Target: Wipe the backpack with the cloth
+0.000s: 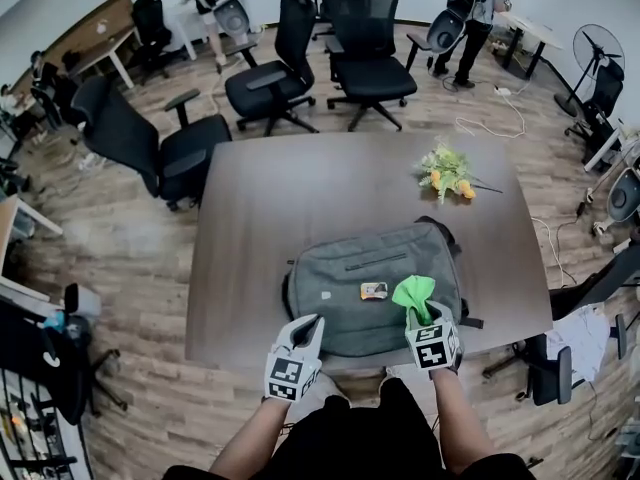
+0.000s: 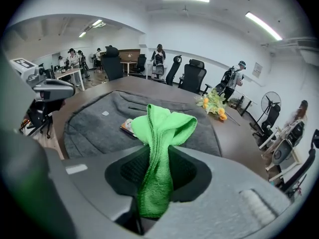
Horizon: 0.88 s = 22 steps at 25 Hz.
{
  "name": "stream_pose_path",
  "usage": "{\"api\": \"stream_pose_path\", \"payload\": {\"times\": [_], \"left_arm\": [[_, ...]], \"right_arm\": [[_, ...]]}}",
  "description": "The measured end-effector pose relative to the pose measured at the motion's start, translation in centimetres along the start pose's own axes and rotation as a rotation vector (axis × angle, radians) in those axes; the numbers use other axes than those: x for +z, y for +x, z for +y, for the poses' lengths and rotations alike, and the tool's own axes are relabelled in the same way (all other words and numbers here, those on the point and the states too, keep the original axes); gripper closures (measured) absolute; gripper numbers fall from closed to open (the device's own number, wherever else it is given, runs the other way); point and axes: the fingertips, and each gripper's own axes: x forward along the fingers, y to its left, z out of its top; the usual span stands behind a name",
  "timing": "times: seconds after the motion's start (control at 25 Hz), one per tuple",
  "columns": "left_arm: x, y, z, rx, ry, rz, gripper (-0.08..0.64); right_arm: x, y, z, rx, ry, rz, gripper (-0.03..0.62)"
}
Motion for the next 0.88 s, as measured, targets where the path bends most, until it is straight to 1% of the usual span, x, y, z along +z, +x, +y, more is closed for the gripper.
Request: {"api": "stream_pose_path", "payload": {"times": [0.08, 0.24, 0.36, 0.44, 0.56, 0.68, 0.8, 0.88], "left_arm": [[0.2, 0.8, -0.5, -0.011, 0.003, 0.001, 0.541], [0.8, 2.1, -1.5, -0.024, 0.010, -0.002, 0.541], [1.3, 2.8, -2.0, -0.025, 0.010, -0.003, 0.541], [1.7, 3.2, -2.1, -0.022, 0.007, -0.010, 0.541], [2.2, 3.7, -2.0, -0.008, 0.003, -0.019, 0.541], [3.2, 4.0, -1.5, 0.029, -0.008, -0.034, 0.541], [4.9, 3.8, -1.0, 0.059, -0.014, -0.072, 0.541], [6.4, 3.4, -0.6, 0.080, -0.011, -0.108, 0.541]], "right_arm": [[-0.4, -0.4, -1.6, -0.020, 0.026, -0.009, 0.486], [-1.5, -0.7, -4.0, -0.045, 0.063, 0.014, 0.486], [-1.9, -0.6, -5.1, -0.043, 0.098, 0.009, 0.486], [-1.7, -0.7, -5.2, -0.027, 0.107, -0.003, 0.486], [-0.6, -0.9, -5.6, -0.008, 0.116, -0.048, 0.486], [1.1, -1.3, -6.5, -0.011, 0.110, -0.107, 0.486], [2.8, -1.6, -7.4, -0.012, 0.116, -0.162, 0.486], [4.4, -2.2, -8.0, -0.020, 0.126, -0.225, 0.486]]}}
